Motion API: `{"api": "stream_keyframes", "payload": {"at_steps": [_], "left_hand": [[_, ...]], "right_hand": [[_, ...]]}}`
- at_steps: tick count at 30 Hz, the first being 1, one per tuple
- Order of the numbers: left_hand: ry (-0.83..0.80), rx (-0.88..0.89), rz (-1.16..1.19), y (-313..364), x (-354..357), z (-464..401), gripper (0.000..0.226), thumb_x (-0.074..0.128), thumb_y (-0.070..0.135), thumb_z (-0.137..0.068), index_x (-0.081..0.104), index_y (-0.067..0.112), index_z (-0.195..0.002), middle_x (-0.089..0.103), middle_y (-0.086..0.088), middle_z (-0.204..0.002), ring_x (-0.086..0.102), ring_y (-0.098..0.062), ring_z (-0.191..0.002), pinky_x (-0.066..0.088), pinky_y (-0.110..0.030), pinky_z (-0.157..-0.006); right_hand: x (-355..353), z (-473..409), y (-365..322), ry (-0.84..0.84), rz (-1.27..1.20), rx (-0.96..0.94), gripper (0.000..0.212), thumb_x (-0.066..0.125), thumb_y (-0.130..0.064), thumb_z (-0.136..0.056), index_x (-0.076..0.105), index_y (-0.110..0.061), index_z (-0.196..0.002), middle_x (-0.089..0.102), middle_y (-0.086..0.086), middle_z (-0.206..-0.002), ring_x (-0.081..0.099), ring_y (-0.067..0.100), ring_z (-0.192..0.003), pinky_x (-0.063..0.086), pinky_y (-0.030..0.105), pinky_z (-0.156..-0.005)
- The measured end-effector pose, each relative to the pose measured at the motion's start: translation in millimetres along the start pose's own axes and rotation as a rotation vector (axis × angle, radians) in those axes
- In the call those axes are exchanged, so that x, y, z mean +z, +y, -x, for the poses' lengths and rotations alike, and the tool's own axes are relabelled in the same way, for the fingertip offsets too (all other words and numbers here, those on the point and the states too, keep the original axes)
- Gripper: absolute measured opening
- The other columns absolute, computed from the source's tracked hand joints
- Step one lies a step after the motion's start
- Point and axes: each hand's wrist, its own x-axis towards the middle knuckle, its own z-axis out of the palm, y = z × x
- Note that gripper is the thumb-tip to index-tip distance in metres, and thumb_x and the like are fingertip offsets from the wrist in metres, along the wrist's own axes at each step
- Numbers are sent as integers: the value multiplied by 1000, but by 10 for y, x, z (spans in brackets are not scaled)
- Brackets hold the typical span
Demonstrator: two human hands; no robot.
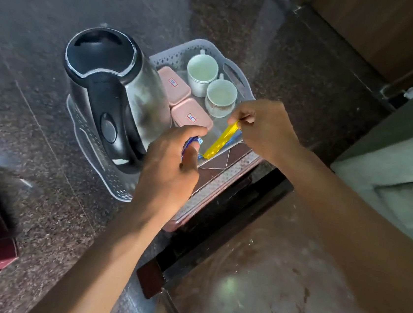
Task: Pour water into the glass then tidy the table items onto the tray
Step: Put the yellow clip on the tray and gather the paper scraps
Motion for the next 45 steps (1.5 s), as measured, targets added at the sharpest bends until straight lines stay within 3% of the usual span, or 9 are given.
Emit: {"api": "stream_keyframes", "payload": {"at_steps": [5,11,18,22,29,32,37,41,45], "left_hand": [[-5,34,14,-54,79,-118,36,61,-4,-104,76,13,-132,78,-2,-118,73,-20,-106,56,-27,-95],[-4,51,34,-110,131,-150,37,59,-4,-105,71,10,-137,70,5,-114,60,0,-98,38,5,-86],[-44,-33,93,-93,140,-196,45,56,1,-109,54,11,-152,74,-6,-122,70,-17,-107,55,-20,-92],[-116,-25,-13,-78,142,-200,60,53,-1,-108,38,6,-166,68,-14,-143,66,-28,-132,52,-40,-114],[-145,-1,-53,-65,177,-164,83,57,-9,-100,18,6,-173,67,-9,-144,65,-26,-132,49,-26,-100],[-142,6,-44,-77,191,-168,84,56,-9,-101,15,7,-174,64,-7,-152,64,-24,-137,49,-28,-107],[-133,0,-10,-76,182,-118,82,63,-2,-104,20,7,-173,57,-6,-161,60,-21,-144,44,-23,-116],[-117,-55,71,-124,157,-12,76,68,0,-102,32,5,-169,61,-10,-158,60,-21,-146,47,-44,-124],[-144,-79,12,-173,111,118,51,67,13,-105,60,15,-156,71,-4,-146,66,-22,-137,51,-47,-119]], "right_hand": [[-2,-92,-44,-109,273,11,37,58,5,-80,78,-20,-99,71,12,-106,69,37,-96,61,44,-85],[-20,-124,-171,-261,488,-78,35,62,1,-88,80,-23,-108,73,12,-119,69,36,-111,58,36,-92],[-149,73,-290,-175,-135,-39,21,74,-6,-92,80,-16,-109,80,1,-106,77,15,-98,62,36,-95],[-169,137,-311,-283,-370,-15,30,80,5,-87,78,-12,-112,80,6,-106,79,13,-100,63,34,-96],[-106,86,-255,-337,-311,-11,29,82,8,-81,82,-14,-98,82,3,-101,79,12,-97,65,42,-93],[-102,69,-229,-335,-271,-18,25,85,5,-80,81,-14,-95,82,3,-98,79,13,-95,65,43,-92],[-146,33,-204,-327,-217,-20,22,86,6,-77,81,-11,-89,82,5,-92,81,12,-88,66,40,-89],[-166,-30,-150,-163,-13,-21,17,87,3,-78,82,-11,-87,81,5,-94,79,15,-84,66,39,-83],[-113,-148,-133,-118,207,-38,18,78,4,-83,82,-12,-90,79,8,-98,75,24,-90,62,40,-87]]}}
